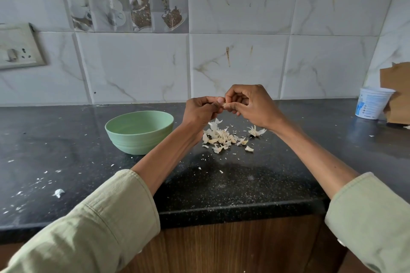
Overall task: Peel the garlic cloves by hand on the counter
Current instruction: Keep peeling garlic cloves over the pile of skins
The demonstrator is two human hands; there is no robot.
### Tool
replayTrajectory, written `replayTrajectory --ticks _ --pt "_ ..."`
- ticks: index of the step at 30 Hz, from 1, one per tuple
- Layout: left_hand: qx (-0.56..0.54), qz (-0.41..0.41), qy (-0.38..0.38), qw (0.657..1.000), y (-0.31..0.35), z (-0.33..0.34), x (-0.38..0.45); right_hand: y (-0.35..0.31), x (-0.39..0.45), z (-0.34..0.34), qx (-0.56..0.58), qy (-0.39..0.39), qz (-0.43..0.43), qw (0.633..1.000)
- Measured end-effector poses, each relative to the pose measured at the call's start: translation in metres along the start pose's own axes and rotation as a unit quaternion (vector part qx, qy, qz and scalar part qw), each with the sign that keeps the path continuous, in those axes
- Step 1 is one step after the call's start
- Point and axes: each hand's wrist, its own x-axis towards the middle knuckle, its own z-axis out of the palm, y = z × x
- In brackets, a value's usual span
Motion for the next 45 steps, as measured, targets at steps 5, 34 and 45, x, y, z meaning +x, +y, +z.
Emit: replayTrajectory --ticks 5,34,45 --pt "-0.048 -0.023 0.000 0.999 -0.0003 0.0014 -0.0015 0.0029 0.0007 0.0005 -0.020 0.007 0.002 1.000" --pt "-0.030 0.015 0.017 0.999 0.0023 0.0007 -0.0022 0.0034 0.0019 -0.0041 -0.056 0.062 -0.005 0.996" --pt "0.071 0.067 0.017 0.995 0.0027 -0.0021 -0.0033 0.0030 0.0009 -0.0057 -0.065 0.041 -0.008 0.997"
